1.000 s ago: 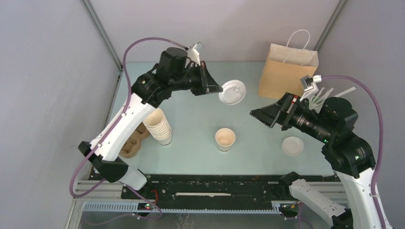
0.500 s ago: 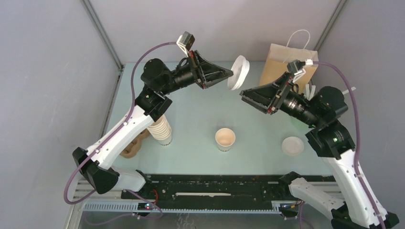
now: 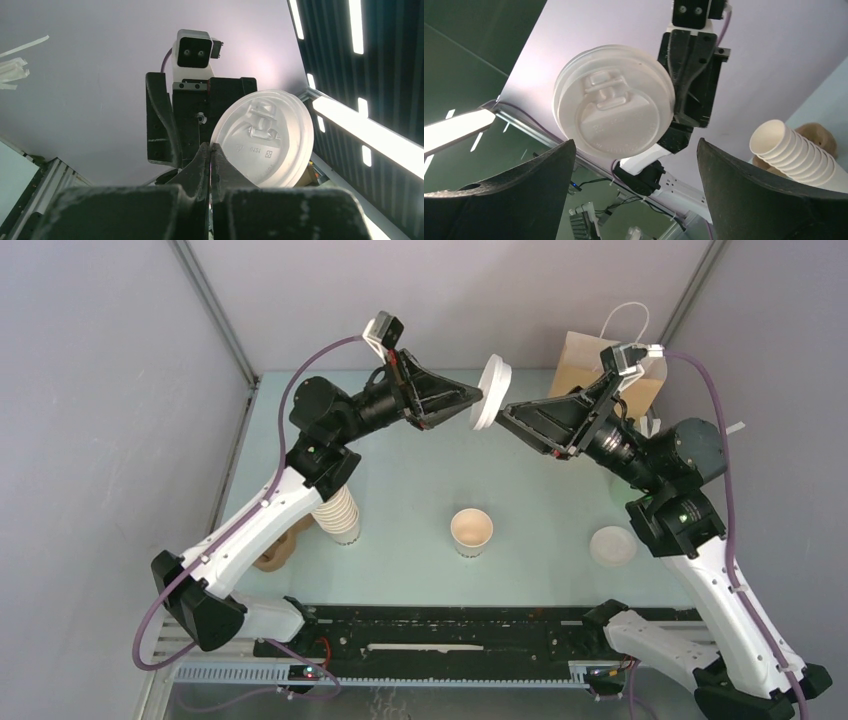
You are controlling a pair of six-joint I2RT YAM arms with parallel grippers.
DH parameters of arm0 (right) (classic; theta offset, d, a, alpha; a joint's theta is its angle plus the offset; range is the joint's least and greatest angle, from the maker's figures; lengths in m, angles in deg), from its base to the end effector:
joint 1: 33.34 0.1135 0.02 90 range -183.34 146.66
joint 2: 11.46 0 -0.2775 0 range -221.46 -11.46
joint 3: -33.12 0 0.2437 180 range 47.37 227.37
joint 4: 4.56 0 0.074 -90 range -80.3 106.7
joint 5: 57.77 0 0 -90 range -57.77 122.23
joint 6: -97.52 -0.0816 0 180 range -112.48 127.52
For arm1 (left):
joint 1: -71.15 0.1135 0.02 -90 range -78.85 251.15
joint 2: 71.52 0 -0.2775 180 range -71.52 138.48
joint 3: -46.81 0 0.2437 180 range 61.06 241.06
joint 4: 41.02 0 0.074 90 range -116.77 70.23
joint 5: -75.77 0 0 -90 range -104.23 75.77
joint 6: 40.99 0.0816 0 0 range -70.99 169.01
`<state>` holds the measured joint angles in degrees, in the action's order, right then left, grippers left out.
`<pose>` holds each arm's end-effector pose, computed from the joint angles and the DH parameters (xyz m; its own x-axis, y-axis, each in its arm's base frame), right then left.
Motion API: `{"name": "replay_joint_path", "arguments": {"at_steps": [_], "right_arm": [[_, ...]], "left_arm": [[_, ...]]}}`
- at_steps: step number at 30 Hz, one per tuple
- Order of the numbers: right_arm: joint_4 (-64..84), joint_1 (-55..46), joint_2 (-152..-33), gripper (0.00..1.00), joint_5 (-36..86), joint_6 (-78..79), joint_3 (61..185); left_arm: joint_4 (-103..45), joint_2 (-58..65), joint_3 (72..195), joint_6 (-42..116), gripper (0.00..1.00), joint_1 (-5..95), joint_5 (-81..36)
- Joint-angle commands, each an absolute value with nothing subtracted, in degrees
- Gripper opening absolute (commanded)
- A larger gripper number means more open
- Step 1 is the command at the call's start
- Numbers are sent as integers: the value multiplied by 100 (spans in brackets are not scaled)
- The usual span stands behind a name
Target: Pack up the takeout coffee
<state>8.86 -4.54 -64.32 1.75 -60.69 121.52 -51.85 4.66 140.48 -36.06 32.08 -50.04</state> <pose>0.1417 0.1251 0.5307 -0.6454 0.5584 -0.5212 -0.6134 0.0279 0.7893 0.2102 -0.2322 0.5227 -0.8760 -0.3295 -0.3522 0.4452 -0.2717 -0.8532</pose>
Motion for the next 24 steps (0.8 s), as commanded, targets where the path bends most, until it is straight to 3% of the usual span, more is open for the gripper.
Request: {"name": "replay_joint_path", "arguments": {"at_steps": [1,24], "right_arm": [[292,-243,-6410,100,465,-5747,12199],[56,-160,-6639,100,550,-5829,12202]], "left_arm": [[-5533,404,14019,-3781,0,3235,-5118],[-5437,615,14025,-3730,0,3235,-5287]]}}
